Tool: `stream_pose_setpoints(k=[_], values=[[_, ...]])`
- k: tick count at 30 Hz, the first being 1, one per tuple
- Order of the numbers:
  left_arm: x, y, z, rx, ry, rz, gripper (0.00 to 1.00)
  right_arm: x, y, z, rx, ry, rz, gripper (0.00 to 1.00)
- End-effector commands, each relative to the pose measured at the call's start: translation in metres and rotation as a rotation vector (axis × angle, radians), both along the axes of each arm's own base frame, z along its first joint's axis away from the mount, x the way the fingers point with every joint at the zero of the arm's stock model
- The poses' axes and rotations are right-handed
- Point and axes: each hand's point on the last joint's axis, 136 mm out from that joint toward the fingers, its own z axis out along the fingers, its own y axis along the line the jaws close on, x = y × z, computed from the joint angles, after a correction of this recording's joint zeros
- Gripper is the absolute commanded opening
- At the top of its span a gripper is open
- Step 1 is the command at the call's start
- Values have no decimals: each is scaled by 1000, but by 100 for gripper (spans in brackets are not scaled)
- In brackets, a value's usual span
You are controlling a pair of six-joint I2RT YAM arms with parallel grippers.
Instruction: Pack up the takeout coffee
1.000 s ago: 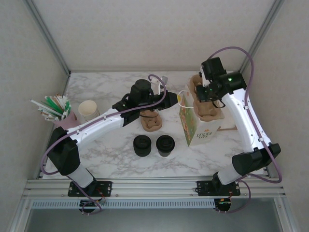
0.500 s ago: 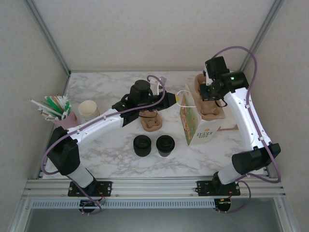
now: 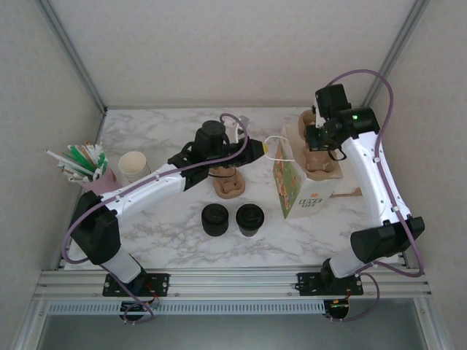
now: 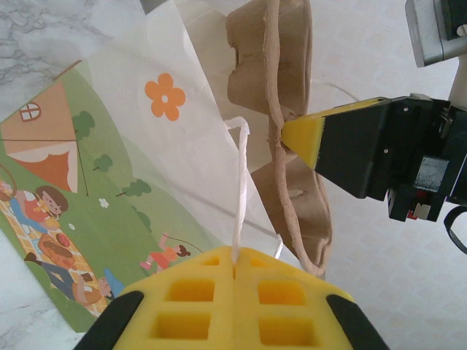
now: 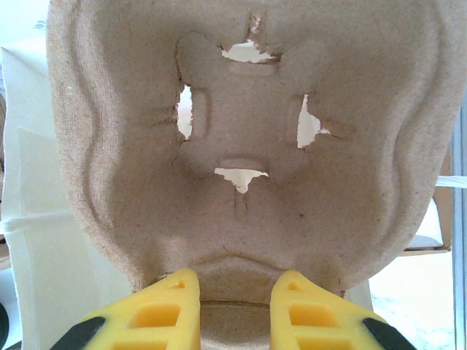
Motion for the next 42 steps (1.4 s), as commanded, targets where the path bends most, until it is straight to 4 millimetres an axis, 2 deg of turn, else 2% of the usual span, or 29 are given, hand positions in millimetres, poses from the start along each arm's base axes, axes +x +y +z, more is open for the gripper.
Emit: stream_pose_setpoints(k=[1, 7, 13, 23, 33, 42], values=[[1, 13, 13, -16, -21, 30, 0, 0, -9, 12, -5, -39, -22, 17], [1, 16, 14, -15, -22, 30, 0, 0, -10, 15, 8, -44, -25, 17], [1, 15, 14, -22, -19, 25, 0, 1, -2, 11, 50, -34, -9, 17], [2, 13, 13, -30, -17, 20, 0, -7, 33, -1, 213, 3, 60, 17], [3, 13, 12, -31, -17, 22, 0, -8, 18, -26, 111, 48, 15, 16], [5, 12, 10, -31, -11, 31, 0, -12, 25, -37, 97, 85, 47, 16]])
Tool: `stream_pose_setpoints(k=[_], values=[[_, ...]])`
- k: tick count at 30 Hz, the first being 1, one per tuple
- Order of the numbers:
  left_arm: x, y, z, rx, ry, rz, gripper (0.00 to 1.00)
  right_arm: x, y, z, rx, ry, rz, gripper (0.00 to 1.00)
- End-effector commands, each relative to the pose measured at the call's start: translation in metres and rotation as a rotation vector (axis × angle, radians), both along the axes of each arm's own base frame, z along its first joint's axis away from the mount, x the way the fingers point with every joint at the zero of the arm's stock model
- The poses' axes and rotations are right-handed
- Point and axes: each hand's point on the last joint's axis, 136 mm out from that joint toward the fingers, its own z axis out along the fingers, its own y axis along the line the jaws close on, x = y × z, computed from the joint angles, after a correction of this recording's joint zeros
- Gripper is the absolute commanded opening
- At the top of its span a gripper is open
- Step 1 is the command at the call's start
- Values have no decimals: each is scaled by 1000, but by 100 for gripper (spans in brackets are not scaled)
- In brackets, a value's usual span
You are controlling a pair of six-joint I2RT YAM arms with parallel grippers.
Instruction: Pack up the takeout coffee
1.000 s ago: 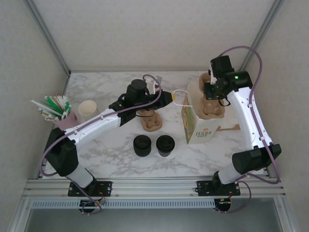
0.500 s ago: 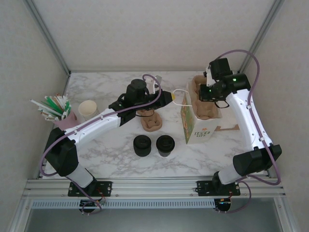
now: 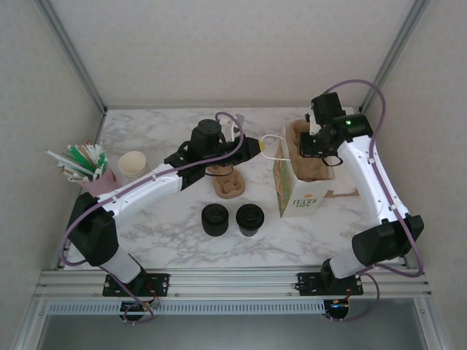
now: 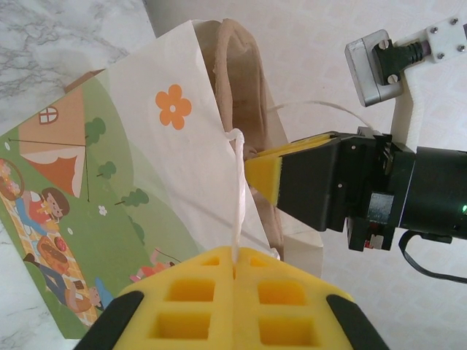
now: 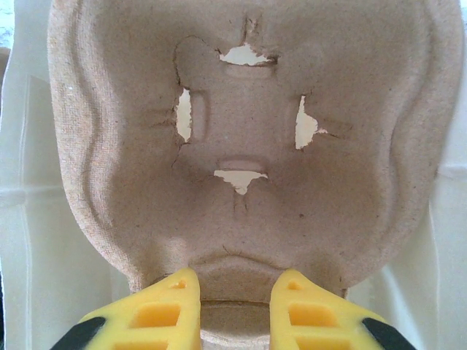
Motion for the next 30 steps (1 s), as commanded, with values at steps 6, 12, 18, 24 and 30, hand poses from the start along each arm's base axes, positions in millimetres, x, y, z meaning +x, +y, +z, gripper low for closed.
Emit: stream_pose_setpoints(k=[6, 12, 18, 24, 30], values=[[1, 3, 5, -21, -12, 10, 0, -8, 3, -13, -66, 28, 32, 16], [1, 3, 6, -25, -12, 11, 0, -9, 0, -24, -120, 50, 25, 16], [1, 3, 7, -28, -13, 11, 0, -9, 2, -32, -115, 87, 8, 16], [0, 6, 8, -32, -14, 20, 0, -10, 1, -46, -133, 134, -12, 16], [0, 7, 5, -28, -13, 27, 0, -11, 1, -57, -137, 165, -14, 16]])
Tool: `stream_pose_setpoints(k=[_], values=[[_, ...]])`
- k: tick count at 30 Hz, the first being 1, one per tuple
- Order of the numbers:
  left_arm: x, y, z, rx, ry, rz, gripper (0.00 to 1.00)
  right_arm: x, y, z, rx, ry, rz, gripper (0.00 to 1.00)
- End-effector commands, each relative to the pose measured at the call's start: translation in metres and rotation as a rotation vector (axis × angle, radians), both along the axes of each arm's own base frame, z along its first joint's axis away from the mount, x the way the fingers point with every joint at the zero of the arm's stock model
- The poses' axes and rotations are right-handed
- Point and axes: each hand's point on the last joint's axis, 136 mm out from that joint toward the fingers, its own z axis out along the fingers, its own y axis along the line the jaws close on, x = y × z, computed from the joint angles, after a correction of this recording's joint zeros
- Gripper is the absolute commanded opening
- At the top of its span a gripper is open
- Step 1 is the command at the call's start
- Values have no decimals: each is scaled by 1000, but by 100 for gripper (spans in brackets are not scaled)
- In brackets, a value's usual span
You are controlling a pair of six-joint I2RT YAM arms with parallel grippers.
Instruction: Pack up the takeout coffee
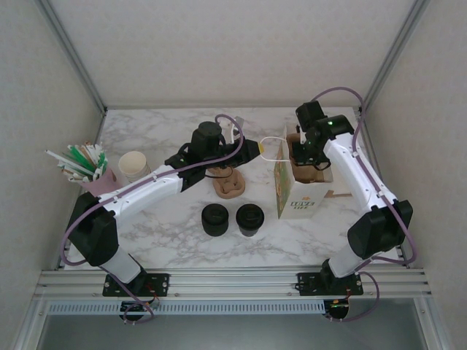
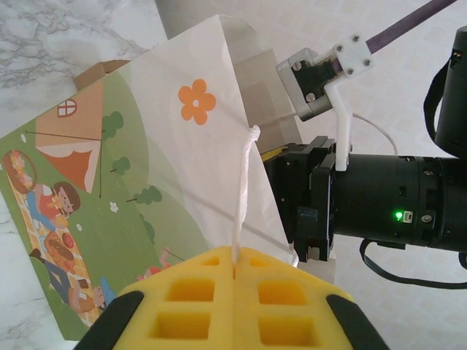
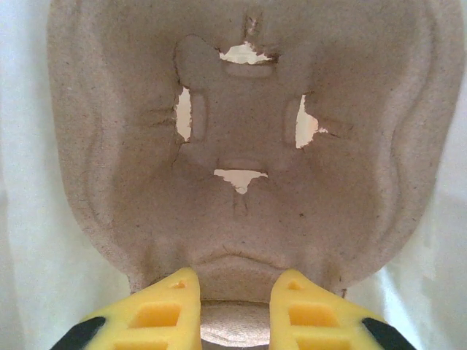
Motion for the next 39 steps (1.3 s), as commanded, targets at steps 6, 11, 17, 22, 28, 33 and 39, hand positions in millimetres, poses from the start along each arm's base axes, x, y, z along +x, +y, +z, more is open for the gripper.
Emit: stream_pose_setpoints(k=[6, 11, 17, 22, 28, 33, 39], values=[[1, 9, 18, -37, -38, 27, 0, -8, -1, -20, -27, 73, -10, 16], [0, 9, 18, -37, -38, 27, 0, -8, -1, -31, -36, 105, -11, 16], [1, 12, 19, -38, -39, 33, 0, -7, 0, -43, -37, 133, -9, 16], [1, 12, 20, -38, -40, 33, 0, -7, 2, -55, -36, 151, -4, 16], [0, 16, 23, -42, -42, 46, 0, -6, 2, -62, -37, 155, 3, 16], [-1, 20, 26, -46, -46, 59, 0, -7, 5, -73, -34, 166, 15, 16], [-1, 21, 24, -45, -41, 68, 0, -9, 7, -87, -29, 181, 16, 16]])
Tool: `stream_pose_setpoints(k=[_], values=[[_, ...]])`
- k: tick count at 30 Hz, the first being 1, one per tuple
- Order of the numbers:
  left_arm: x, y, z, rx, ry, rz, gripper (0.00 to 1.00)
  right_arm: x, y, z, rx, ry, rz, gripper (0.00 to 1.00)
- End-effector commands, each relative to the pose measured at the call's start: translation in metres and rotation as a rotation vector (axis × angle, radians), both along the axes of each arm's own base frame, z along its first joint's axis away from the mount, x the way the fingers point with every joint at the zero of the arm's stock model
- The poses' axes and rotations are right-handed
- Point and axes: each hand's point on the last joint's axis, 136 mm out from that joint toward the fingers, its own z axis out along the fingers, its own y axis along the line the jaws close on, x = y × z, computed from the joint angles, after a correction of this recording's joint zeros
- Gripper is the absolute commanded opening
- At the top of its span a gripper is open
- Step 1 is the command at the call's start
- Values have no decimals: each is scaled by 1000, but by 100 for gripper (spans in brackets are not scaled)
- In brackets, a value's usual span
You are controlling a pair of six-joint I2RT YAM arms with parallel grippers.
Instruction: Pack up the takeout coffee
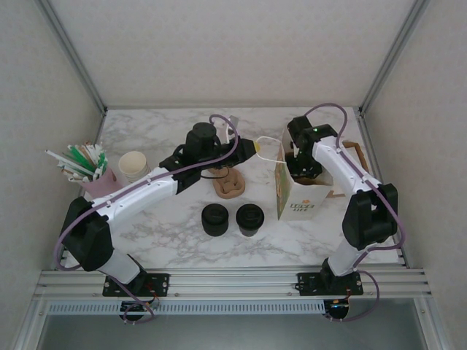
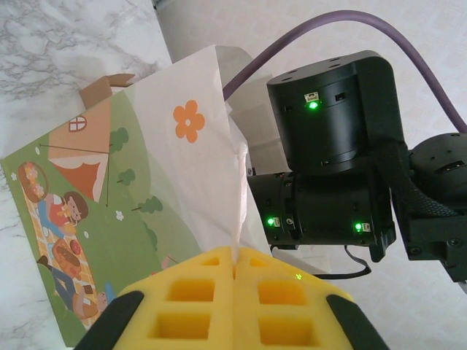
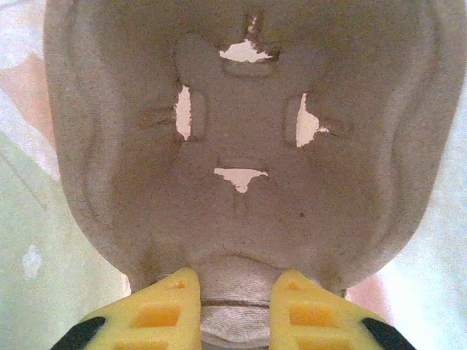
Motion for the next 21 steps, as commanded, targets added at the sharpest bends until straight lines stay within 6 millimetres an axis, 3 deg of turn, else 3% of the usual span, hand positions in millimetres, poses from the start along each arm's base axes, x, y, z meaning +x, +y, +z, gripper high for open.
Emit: stream_pose_setpoints(k=[1, 11, 21], values=[[2, 9, 15, -31, -28, 32, 0, -1, 5, -13, 6, 21, 12, 16], [3, 13, 15, -35, -27, 47, 0, -2, 13, -33, 6, 40, 29, 16], [0, 23, 30, -52, -45, 77, 0, 5, 33, -27, 44, 15, 69, 15]])
